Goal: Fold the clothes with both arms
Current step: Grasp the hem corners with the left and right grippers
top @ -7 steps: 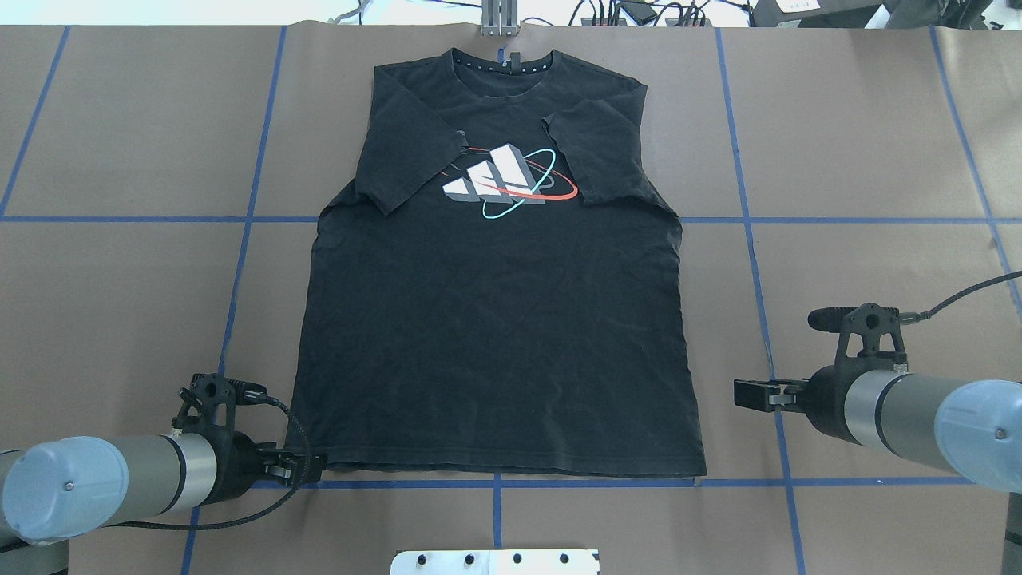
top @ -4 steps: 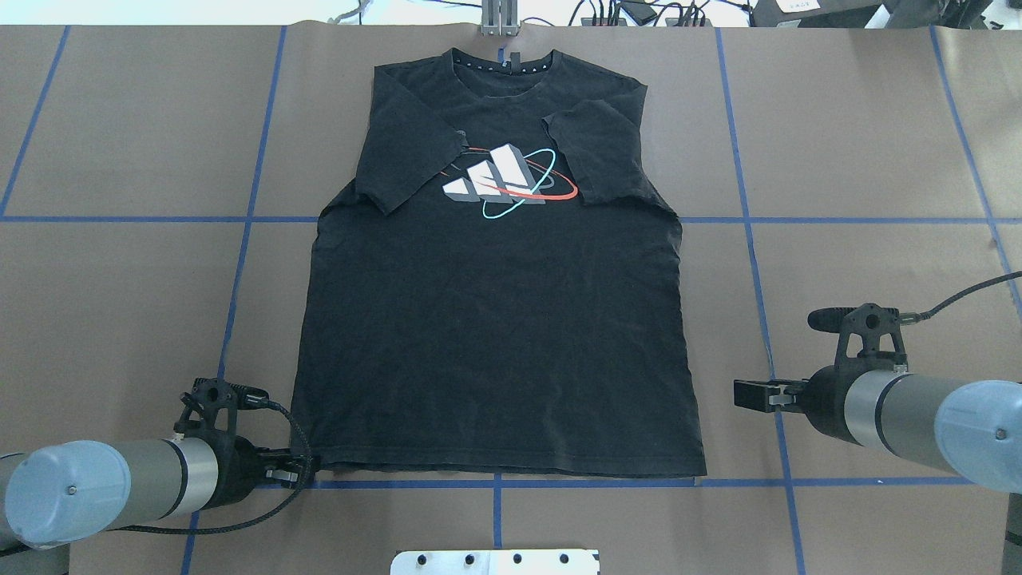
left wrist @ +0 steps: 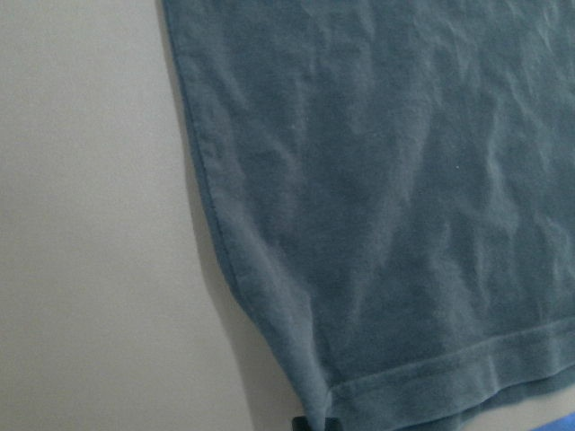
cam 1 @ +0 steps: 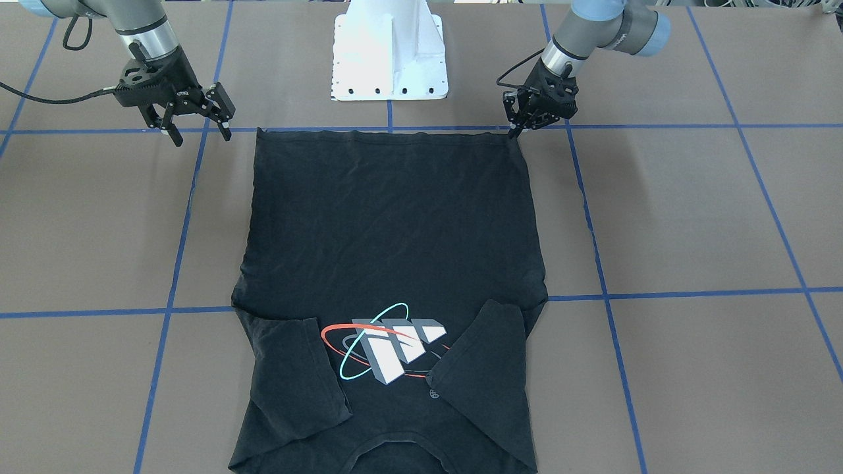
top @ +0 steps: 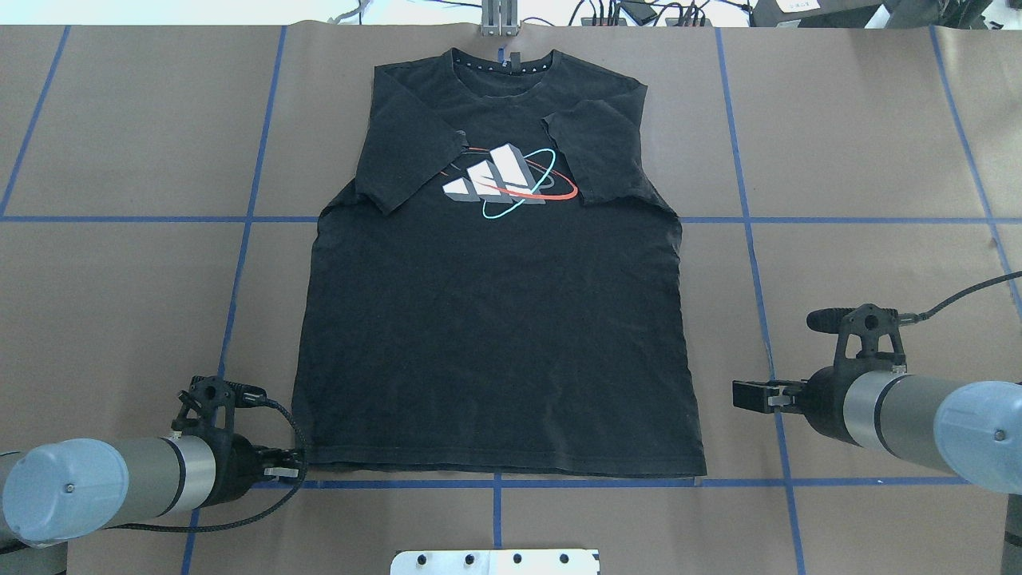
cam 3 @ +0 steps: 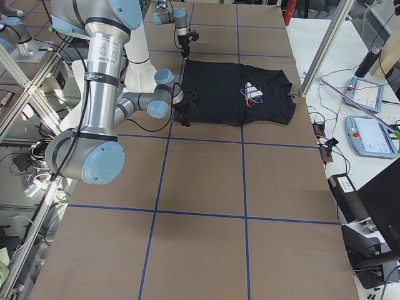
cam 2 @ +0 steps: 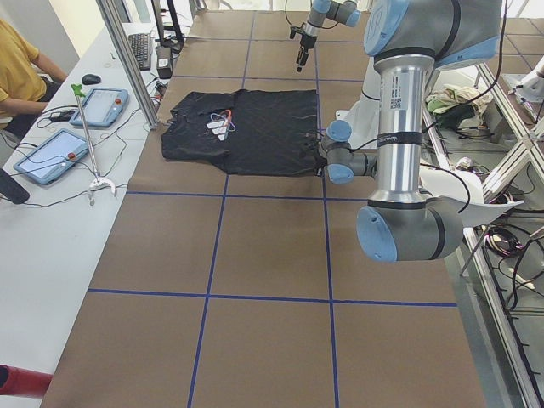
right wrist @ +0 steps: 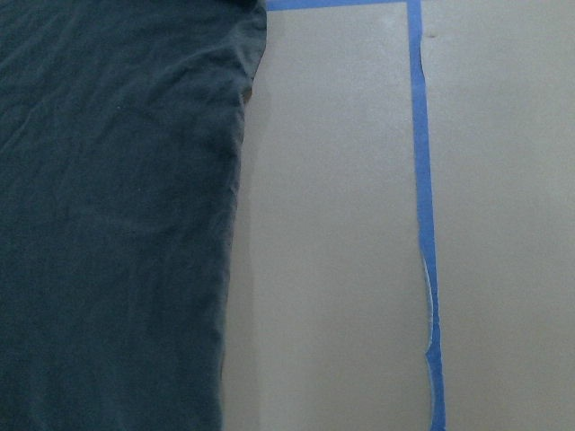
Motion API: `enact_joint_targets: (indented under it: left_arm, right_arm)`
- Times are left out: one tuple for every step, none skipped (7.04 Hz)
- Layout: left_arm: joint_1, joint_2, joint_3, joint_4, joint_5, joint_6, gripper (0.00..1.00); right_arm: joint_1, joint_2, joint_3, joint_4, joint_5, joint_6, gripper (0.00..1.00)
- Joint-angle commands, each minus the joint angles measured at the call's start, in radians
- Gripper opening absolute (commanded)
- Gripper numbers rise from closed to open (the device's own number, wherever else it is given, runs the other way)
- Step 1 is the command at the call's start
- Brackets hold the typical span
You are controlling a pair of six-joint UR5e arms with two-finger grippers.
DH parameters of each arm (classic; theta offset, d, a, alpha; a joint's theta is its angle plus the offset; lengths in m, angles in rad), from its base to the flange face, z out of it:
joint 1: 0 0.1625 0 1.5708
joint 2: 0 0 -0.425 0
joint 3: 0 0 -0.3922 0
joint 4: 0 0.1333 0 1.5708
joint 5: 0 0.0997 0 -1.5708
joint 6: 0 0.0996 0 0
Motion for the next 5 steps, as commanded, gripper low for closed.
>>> enact_joint_targets:
  left_arm:
    - [0.0,0.0,-0.001,0.0,0.0,0.0,0.0]
    - [0.0,-0.001,-0.001,-0.001,0.0,0.0,0.0]
    - [0.0,-0.004,-0.001,-0.002,0.002,0.0,0.0]
    - [0.0,-0.001,-0.001,-0.002,0.005,0.0,0.0]
    - [0.0,-0.003,-0.001,-0.002,0.03,0.0,0.0]
  right_arm:
    - [-0.028,-0.001,0.0,0.0,-0.017,0.033,1.0]
    - [-0.071,-0.007,-0.003,0.0,-0.062,0.075,1.0]
    - [-0.108,-0.01,-0.005,0.0,-0.078,0.142,0.99]
    - [-0.178,-0.008,-0.012,0.0,-0.169,0.24,0.98]
    - [-0.235,-0.002,-0.02,0.002,-0.238,0.305,0.96]
